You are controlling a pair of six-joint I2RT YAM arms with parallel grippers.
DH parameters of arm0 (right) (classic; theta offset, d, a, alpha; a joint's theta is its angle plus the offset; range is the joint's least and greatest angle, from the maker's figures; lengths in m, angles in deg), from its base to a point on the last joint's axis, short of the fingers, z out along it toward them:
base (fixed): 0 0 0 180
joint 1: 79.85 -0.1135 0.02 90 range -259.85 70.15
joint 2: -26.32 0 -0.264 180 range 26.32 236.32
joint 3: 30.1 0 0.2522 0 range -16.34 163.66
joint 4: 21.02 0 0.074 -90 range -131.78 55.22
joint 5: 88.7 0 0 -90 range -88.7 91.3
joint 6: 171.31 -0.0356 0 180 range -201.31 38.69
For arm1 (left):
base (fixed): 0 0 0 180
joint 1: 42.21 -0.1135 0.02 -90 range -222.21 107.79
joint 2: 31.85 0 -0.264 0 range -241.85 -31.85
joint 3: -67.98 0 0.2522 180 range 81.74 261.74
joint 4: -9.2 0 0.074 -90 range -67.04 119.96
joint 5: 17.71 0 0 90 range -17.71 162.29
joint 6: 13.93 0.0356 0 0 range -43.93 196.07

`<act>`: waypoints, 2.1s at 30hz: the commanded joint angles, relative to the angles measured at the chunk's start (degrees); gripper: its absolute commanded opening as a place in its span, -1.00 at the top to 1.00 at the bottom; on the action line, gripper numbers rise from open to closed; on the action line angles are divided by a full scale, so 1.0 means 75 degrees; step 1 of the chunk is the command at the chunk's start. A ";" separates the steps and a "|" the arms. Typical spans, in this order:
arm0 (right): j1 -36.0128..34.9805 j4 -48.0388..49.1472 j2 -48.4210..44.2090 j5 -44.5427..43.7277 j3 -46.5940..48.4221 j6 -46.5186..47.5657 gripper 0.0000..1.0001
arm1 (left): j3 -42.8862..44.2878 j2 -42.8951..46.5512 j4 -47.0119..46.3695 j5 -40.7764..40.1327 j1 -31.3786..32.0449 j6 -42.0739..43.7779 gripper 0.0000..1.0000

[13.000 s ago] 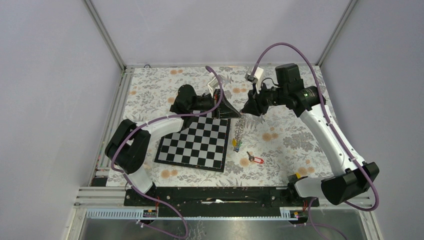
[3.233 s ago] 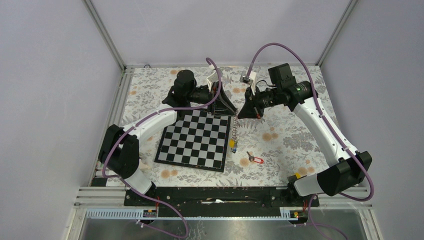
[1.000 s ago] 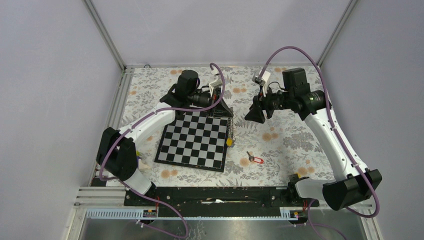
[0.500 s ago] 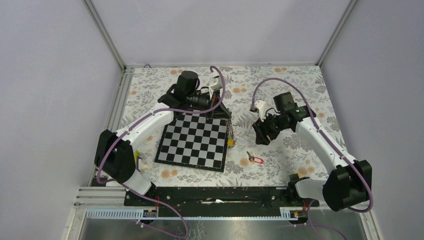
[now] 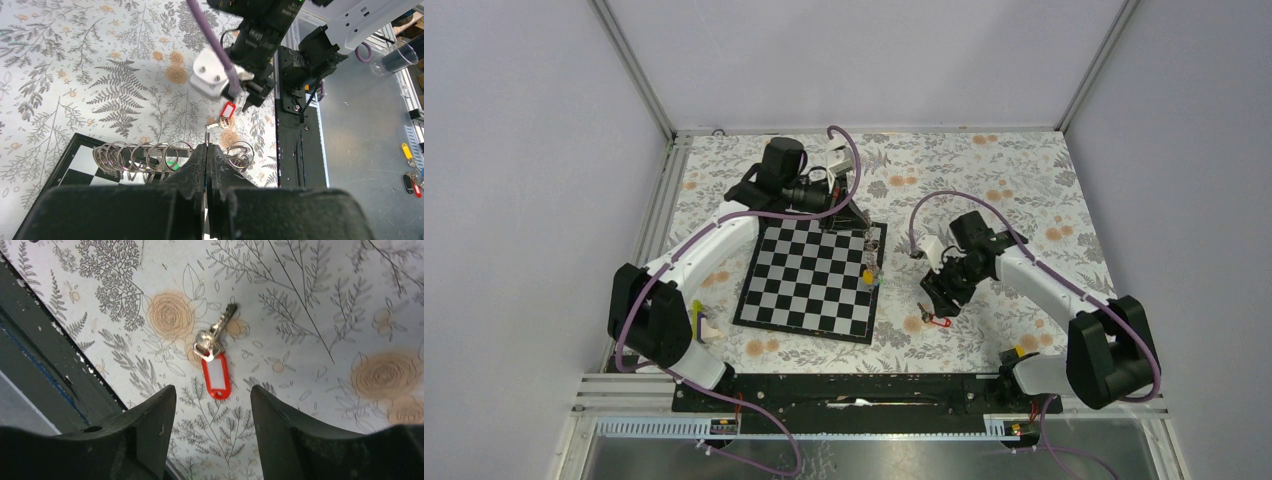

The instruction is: Put the keys on the keyring

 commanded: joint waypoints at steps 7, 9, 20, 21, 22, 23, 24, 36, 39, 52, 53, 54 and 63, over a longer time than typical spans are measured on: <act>-0.0682 0.0752 0.1027 -0.0491 0.0209 -0.0439 -0.21 | 0.0140 0.0610 -0.0211 0.0131 -0.0119 0.0150 1.00; -0.0733 0.0787 0.1111 -0.0522 0.0247 -0.0441 -0.19 | 0.0151 0.0607 -0.0216 0.0151 -0.0120 0.0127 1.00; -0.0972 0.0950 0.1259 -0.0641 0.0083 -0.0578 -0.10 | 0.0188 0.0542 -0.0203 0.0155 -0.0120 0.0077 1.00; -0.0987 0.0981 0.1277 -0.0668 0.0066 -0.0595 -0.08 | 0.0182 0.0546 -0.0209 0.0161 -0.0120 0.0077 1.00; -0.1009 0.0985 0.1295 -0.0667 0.0055 -0.0607 -0.06 | 0.0187 0.0545 -0.0209 0.0156 -0.0120 0.0067 1.00; -0.1029 0.1005 0.1318 -0.0673 0.0036 -0.0628 -0.04 | 0.0179 0.0542 -0.0226 0.0155 -0.0120 0.0065 1.00; -0.1045 0.1014 0.1332 -0.0668 0.0032 -0.0642 -0.02 | 0.0176 0.0542 -0.0233 0.0155 -0.0126 0.0053 1.00; -0.1182 0.1055 0.1488 -0.0786 0.0040 -0.0725 0.18 | 0.0098 0.0587 -0.0288 0.0156 -0.0120 0.0024 1.00; -0.1183 0.1094 0.1506 -0.0836 0.0067 -0.0771 0.24 | 0.0081 0.0576 -0.0347 0.0167 -0.0120 -0.0020 1.00; -0.1189 0.0931 0.1448 -0.1349 0.0444 -0.0511 0.68 | 0.0059 0.0586 -0.0348 0.0190 -0.0155 -0.0005 1.00; -0.1190 0.0908 0.1404 -0.1417 0.0462 -0.0410 0.70 | 0.0068 0.0584 -0.0358 0.0191 -0.0155 -0.0005 1.00; -0.1190 0.0879 0.1371 -0.1477 0.0481 -0.0350 0.71 | 0.0070 0.0585 -0.0349 0.0201 -0.0155 -0.0005 1.00; -0.1189 0.0746 0.1326 -0.1712 0.0623 -0.0014 0.85 | 0.0081 0.0599 -0.0348 0.0202 -0.0155 0.0004 1.00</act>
